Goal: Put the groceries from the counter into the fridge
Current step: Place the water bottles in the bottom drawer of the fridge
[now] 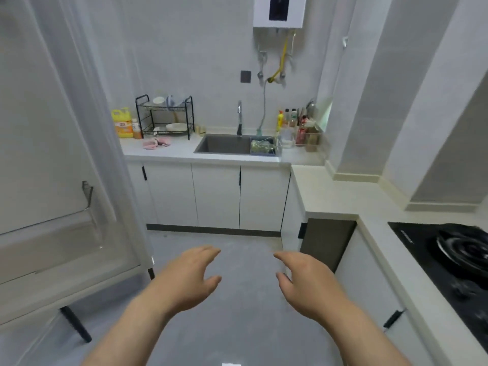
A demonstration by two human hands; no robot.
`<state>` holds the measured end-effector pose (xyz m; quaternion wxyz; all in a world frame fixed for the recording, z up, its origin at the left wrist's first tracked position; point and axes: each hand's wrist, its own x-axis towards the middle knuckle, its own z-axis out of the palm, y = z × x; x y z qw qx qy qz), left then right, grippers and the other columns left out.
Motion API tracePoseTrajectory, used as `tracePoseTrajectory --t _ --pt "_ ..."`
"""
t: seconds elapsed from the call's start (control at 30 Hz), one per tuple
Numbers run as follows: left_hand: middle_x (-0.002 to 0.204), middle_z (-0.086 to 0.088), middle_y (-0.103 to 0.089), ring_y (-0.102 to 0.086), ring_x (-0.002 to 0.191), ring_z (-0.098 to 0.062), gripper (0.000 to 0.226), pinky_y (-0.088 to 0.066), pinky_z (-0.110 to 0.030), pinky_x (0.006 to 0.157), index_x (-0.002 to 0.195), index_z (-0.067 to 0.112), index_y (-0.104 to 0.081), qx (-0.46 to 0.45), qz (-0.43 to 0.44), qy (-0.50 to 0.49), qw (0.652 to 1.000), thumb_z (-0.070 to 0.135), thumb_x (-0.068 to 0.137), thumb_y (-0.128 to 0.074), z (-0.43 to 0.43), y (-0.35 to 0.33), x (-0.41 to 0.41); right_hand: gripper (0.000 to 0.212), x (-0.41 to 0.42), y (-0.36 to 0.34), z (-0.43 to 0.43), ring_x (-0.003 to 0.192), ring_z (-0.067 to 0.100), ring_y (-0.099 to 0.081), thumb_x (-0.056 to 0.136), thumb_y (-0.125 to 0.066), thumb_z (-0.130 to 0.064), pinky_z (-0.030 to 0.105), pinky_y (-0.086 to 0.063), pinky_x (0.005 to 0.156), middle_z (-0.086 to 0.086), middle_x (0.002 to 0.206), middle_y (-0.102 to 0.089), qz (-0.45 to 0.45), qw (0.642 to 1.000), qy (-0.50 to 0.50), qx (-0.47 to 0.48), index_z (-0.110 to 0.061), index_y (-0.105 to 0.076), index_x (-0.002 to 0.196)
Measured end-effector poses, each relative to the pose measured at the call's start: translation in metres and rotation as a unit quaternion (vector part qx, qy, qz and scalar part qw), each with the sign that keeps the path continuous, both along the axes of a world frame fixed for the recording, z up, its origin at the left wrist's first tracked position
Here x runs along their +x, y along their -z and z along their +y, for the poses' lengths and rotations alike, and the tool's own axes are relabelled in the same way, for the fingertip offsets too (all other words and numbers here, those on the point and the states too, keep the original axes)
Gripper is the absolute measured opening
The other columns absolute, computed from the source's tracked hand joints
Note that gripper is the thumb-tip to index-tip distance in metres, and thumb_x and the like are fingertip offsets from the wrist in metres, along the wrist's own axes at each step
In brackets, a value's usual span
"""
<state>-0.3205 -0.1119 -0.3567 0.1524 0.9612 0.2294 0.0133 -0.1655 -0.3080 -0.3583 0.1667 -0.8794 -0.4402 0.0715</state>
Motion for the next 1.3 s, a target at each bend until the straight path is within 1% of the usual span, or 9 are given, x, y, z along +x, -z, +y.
tracePoseTrajectory --t 0.2,0.33,0.47,0.6,0.73,0.87,1.1,1.23,1.3 --pt "0.16 0.013 -0.023 -0.02 0.146 -0.006 0.061 -0.019 -0.023 0.116 0.153 0.03 -0.027 0.006 -0.002 0.066 0.998 0.046 0.098 -0.046 -0.049 -0.001 0.091 0.038 0.06 0.001 -0.081 0.126 0.01 -0.05 0.1 -0.044 -0.032 0.027 -0.044 0.102 -0.01 0.139 -0.054 -0.01 0.995 0.097 0.007 -0.027 -0.049 0.138" --pt "0.157 0.014 -0.028 -0.025 0.144 -0.006 0.059 -0.024 -0.026 0.116 0.152 0.033 -0.029 -0.012 -0.014 0.123 0.992 0.045 0.098 -0.048 -0.094 -0.004 0.15 0.049 0.09 0.002 -0.144 0.137 0.009 -0.041 0.101 -0.043 -0.034 0.024 -0.034 0.109 -0.012 0.151 -0.042 -0.005 0.987 0.161 0.006 -0.029 -0.037 0.15" --pt "0.156 0.016 -0.031 -0.031 0.141 -0.006 0.058 -0.029 -0.026 0.113 0.151 0.037 -0.029 -0.019 -0.019 0.194 0.981 0.046 0.098 -0.05 -0.144 -0.006 0.202 0.048 0.108 0.004 -0.204 0.136 0.008 -0.04 0.101 -0.043 -0.035 0.022 -0.032 0.108 -0.013 0.15 -0.043 -0.01 0.97 0.244 0.024 -0.029 -0.038 0.149" --pt "0.157 0.015 -0.028 -0.028 0.143 -0.006 0.058 -0.027 -0.024 0.114 0.151 0.035 -0.03 -0.022 -0.021 0.276 0.961 0.045 0.098 -0.05 -0.191 -0.01 0.247 0.048 0.113 0.007 -0.257 0.137 0.009 -0.039 0.101 -0.044 -0.035 0.023 -0.033 0.109 -0.013 0.15 -0.043 -0.012 0.946 0.324 0.021 -0.028 -0.038 0.149" --pt "0.155 0.015 -0.033 -0.03 0.142 -0.007 0.058 -0.028 -0.027 0.114 0.15 0.034 -0.031 -0.016 -0.024 0.359 0.933 0.042 0.096 -0.053 -0.235 -0.013 0.291 0.047 0.112 0.008 -0.305 0.134 0.011 -0.044 0.1 -0.047 -0.033 0.027 -0.039 0.105 -0.012 0.145 -0.048 -0.011 0.909 0.417 0.018 -0.028 -0.042 0.146" --pt "0.155 0.014 -0.034 -0.033 0.141 -0.008 0.056 -0.029 -0.024 0.112 0.15 0.032 -0.032 -0.013 -0.025 0.434 0.901 0.041 0.098 -0.051 -0.279 -0.011 0.335 0.045 0.106 0.009 -0.34 0.121 0.011 -0.052 0.099 -0.05 -0.032 0.028 -0.045 0.098 -0.014 0.128 -0.056 0.004 0.87 0.493 0.019 -0.03 -0.045 0.144" --pt "0.15 0.015 -0.038 -0.039 0.135 -0.005 0.056 -0.034 -0.02 0.107 0.148 0.029 -0.037 -0.024 -0.009 0.557 0.83 0.041 0.096 -0.053 -0.335 0.001 0.397 0.043 0.102 0.009 -0.379 0.126 0.011 -0.05 0.1 -0.049 -0.032 0.025 -0.044 0.098 -0.011 0.14 -0.052 0.018 0.796 0.605 0.026 -0.027 -0.047 0.142" --pt "0.148 0.014 -0.041 -0.043 0.132 -0.007 0.056 -0.039 -0.026 0.107 0.147 0.027 -0.041 -0.037 -0.005 0.606 0.795 0.04 0.094 -0.056 -0.367 0.003 0.428 0.043 0.095 0.008 -0.395 0.119 0.012 -0.055 0.1 -0.048 -0.032 0.027 -0.045 0.095 -0.007 0.14 -0.053 0.019 0.747 0.665 0.007 -0.027 -0.046 0.143" --pt "0.147 0.014 -0.042 -0.044 0.13 -0.007 0.056 -0.04 -0.025 0.105 0.147 0.027 -0.041 -0.041 -0.005 0.63 0.776 0.039 0.094 -0.056 -0.385 0.003 0.434 0.046 0.087 0.007 -0.401 0.127 0.013 -0.05 0.1 -0.047 -0.032 0.027 -0.042 0.1 -0.008 0.143 -0.051 0.02 0.723 0.691 0.001 -0.027 -0.043 0.146"
